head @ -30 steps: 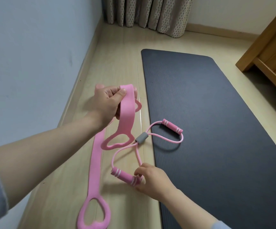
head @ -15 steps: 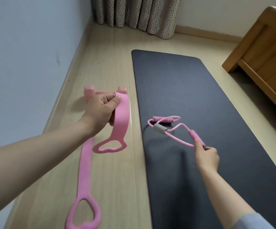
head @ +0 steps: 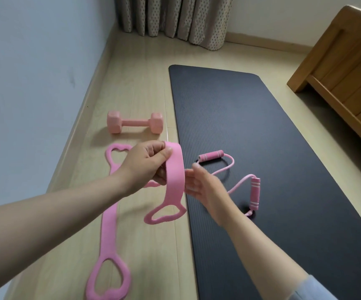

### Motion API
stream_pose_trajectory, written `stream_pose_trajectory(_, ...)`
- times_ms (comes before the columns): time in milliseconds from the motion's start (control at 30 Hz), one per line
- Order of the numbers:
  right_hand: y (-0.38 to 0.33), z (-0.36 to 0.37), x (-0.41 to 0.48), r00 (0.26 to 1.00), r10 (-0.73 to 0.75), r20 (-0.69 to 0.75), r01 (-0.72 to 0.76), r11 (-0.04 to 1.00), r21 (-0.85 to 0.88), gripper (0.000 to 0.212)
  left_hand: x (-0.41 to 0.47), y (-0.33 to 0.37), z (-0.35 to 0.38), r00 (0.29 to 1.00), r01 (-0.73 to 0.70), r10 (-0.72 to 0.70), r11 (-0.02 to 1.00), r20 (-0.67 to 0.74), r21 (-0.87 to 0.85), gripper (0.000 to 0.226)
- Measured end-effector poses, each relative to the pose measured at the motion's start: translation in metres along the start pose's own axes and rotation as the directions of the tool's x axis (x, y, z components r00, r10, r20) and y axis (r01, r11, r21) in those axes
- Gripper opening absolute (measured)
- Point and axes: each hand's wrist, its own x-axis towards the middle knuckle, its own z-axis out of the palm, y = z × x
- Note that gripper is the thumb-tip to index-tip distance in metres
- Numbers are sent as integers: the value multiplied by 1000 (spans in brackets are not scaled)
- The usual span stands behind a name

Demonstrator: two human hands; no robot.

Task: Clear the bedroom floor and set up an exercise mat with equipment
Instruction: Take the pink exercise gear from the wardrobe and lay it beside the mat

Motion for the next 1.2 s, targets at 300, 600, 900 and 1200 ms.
stream_pose_trajectory(300, -10, 20, -21, 998, -39, 57, 35, 997, 74, 25, 24, 8, -14, 990, -123, 124, 992, -68, 17, 21)
stream_pose_trajectory(600, 66, 28, -17, 876, 482, -16, -473, 851, -228, 19, 7, -90, -19, 842, 538, -536, 823, -65, 182, 20)
stream_pose_trajectory(900, 92, 27, -21, 778, 616, 122, -612, 788, -76, 24, -3, -108, -17, 909, 389, -418, 847, 1, 363, 23)
stream_pose_trajectory(1200, 111, 30, -20, 866, 486, -120, -460, 679, -572, 44, 20, -121, -7, 724, -602, -276, 195, 632, 774, 55)
